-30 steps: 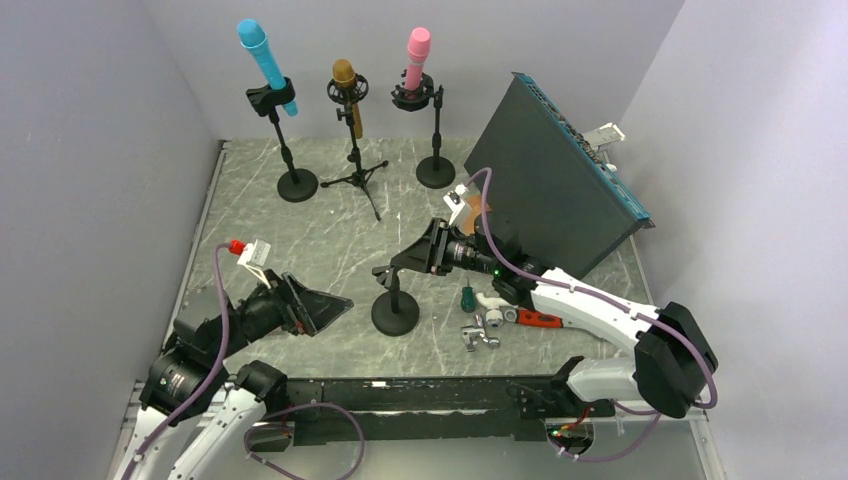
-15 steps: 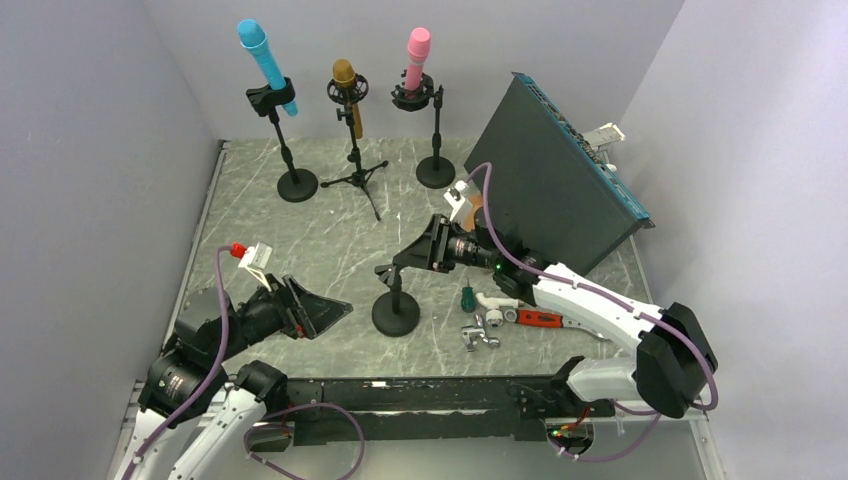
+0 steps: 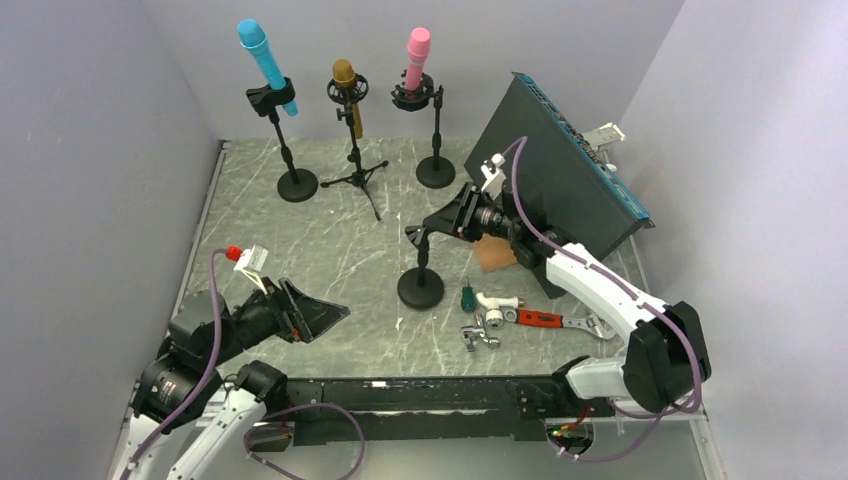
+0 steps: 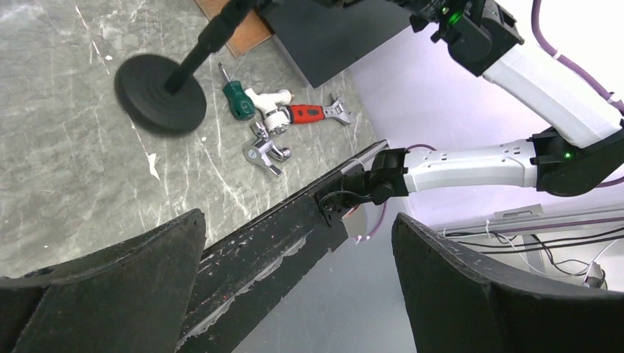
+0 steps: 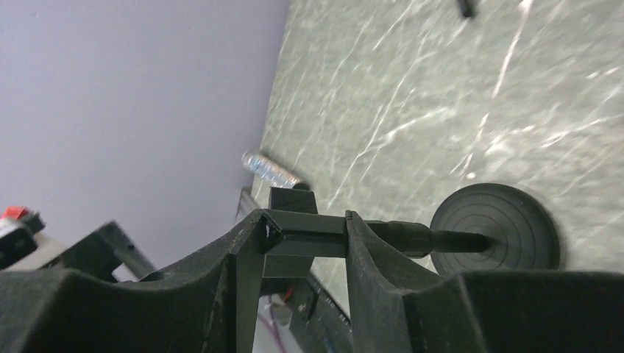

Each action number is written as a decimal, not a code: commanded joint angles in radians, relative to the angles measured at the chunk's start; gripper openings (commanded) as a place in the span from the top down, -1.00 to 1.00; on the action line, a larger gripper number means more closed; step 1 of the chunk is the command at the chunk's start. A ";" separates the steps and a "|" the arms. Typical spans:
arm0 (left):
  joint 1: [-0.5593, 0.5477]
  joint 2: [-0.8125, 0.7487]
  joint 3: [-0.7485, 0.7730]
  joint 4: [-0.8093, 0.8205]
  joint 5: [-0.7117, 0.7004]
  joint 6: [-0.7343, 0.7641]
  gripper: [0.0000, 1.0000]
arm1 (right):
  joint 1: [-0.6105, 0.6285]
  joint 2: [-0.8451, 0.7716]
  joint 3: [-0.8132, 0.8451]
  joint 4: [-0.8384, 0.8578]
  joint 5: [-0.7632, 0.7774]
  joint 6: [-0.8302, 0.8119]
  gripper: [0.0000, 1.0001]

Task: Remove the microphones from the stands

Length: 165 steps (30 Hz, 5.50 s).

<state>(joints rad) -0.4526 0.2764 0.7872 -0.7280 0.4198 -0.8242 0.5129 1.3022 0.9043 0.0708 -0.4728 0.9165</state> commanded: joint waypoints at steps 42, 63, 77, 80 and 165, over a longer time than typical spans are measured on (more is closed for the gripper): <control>-0.002 -0.054 0.020 -0.063 -0.037 0.033 -0.99 | -0.159 0.141 0.575 -0.658 0.428 -0.420 -0.76; -0.003 -0.010 0.033 -0.079 -0.047 0.039 -0.99 | -0.065 0.362 0.697 -0.135 0.574 -0.906 -1.00; -0.003 0.081 0.043 0.026 0.018 0.012 -0.99 | -0.061 0.666 0.848 0.550 0.421 -0.861 -1.00; -0.002 0.096 0.079 0.004 0.001 0.037 -0.99 | -0.061 0.745 0.920 0.638 0.446 -0.880 -1.00; -0.002 0.033 0.154 -0.146 0.044 0.160 -0.94 | 0.455 -0.097 0.131 0.029 0.040 -0.083 1.00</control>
<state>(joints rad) -0.4526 0.2989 0.9447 -0.9047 0.4076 -0.7258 0.9455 1.2106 1.0489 0.0154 -0.4294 0.7807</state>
